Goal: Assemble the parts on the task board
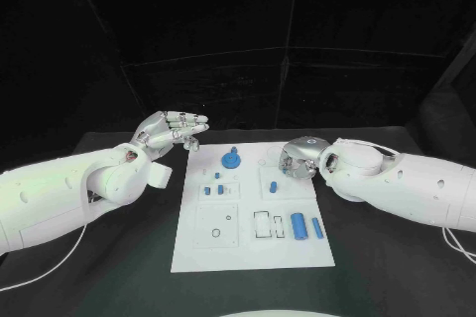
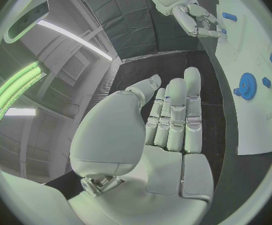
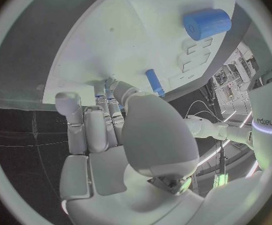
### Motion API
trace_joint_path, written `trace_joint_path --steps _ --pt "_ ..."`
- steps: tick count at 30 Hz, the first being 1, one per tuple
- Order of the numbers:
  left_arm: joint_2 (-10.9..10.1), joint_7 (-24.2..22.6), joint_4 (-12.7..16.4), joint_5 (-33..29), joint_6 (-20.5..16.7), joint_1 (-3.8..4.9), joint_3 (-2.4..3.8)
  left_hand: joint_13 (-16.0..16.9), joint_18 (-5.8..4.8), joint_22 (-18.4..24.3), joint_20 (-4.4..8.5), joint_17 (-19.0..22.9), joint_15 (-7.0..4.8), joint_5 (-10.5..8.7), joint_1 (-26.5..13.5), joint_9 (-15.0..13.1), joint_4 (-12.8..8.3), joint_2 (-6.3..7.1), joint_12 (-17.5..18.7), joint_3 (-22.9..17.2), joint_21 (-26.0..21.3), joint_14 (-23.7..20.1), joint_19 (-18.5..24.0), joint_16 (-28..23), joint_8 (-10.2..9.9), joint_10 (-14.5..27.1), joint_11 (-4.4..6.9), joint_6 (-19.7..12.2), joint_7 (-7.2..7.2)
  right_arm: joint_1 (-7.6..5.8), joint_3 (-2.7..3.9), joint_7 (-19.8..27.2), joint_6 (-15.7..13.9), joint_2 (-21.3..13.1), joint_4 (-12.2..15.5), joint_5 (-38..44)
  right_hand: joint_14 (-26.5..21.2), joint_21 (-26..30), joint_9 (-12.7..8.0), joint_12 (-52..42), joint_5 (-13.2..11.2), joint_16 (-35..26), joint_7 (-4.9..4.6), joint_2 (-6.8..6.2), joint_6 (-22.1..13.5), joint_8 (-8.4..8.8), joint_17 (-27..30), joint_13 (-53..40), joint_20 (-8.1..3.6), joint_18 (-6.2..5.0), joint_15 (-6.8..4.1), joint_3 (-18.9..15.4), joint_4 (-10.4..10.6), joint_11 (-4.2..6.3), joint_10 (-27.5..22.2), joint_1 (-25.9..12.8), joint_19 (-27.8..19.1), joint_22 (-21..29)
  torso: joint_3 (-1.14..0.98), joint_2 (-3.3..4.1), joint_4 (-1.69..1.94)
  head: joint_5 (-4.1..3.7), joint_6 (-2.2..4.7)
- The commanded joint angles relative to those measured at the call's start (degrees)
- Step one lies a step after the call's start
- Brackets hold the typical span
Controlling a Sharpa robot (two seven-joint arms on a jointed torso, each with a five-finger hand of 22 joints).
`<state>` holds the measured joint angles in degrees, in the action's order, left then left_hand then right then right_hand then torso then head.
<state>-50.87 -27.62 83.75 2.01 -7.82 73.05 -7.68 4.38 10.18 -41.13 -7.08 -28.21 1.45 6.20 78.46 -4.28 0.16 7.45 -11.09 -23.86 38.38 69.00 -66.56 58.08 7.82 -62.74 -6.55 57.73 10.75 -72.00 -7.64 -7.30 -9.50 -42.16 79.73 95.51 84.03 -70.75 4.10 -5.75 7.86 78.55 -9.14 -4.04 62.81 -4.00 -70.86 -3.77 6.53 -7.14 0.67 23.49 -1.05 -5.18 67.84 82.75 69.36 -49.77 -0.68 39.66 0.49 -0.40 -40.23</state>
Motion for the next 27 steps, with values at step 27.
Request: trace_joint_path --steps 27 --pt "0.00 -0.06 -0.99 -0.38 0.46 0.07 0.04 -0.08 0.32 0.25 -0.10 0.19 0.09 0.22 0.06 0.13 -0.34 -0.37 -0.36 0.40 -0.51 -0.59 0.32 -0.25 -0.14 0.59 -0.11 -0.73 0.18 0.36 -0.19 -3.15 -9.34 -3.42 5.33 -0.49 2.51 -1.43 0.26 -0.28 -0.40 0.30 0.67 0.05 2.20 -0.60 0.06 -0.19 -0.68 0.06 -0.92 1.91 -0.44 0.78 2.07 -1.27 1.34 -2.29 0.04 -0.10 0.02 -0.41 0.32"
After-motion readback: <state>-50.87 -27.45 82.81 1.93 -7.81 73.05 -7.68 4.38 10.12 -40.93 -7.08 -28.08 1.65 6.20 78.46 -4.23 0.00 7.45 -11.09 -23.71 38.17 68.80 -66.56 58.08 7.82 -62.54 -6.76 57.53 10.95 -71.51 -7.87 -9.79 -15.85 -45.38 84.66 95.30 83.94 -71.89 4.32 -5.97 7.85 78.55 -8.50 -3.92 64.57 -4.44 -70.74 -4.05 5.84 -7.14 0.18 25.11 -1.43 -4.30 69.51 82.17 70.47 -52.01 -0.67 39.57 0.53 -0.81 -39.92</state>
